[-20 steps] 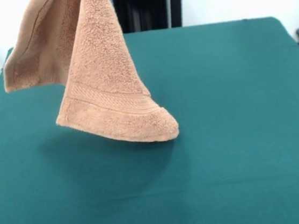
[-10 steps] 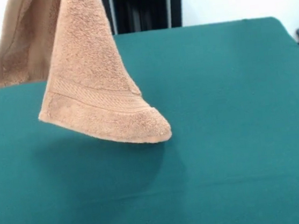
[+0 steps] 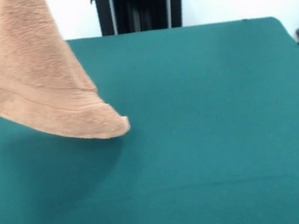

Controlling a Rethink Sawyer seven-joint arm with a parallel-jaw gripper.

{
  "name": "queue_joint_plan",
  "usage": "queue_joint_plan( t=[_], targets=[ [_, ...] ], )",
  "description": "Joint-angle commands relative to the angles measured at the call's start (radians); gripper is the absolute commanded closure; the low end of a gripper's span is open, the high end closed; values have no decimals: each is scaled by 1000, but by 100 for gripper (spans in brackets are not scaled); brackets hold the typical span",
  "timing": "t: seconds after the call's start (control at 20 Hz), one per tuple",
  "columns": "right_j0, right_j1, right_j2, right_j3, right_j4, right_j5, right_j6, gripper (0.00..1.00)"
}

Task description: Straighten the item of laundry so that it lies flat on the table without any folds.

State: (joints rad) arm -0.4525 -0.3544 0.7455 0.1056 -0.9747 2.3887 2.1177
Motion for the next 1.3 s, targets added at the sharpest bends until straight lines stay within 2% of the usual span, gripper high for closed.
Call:
queue_joint_plan(
  t=[0.05,0.15,0.25,0.4,0.7,1.0,1.3],
  targets=[
    [-34,-39,508,56,-356,97,-376,100],
    [-46,-41,571,61,-427,89,-383,100],
    [-53,-40,603,69,-461,69,-382,100],
    [-55,-31,600,86,-428,17,-314,100],
    [-32,-27,492,135,-251,-59,-64,100],
    [35,-38,256,213,-12,-225,229,100],
    [98,-65,33,332,187,-384,452,100]
  ],
)
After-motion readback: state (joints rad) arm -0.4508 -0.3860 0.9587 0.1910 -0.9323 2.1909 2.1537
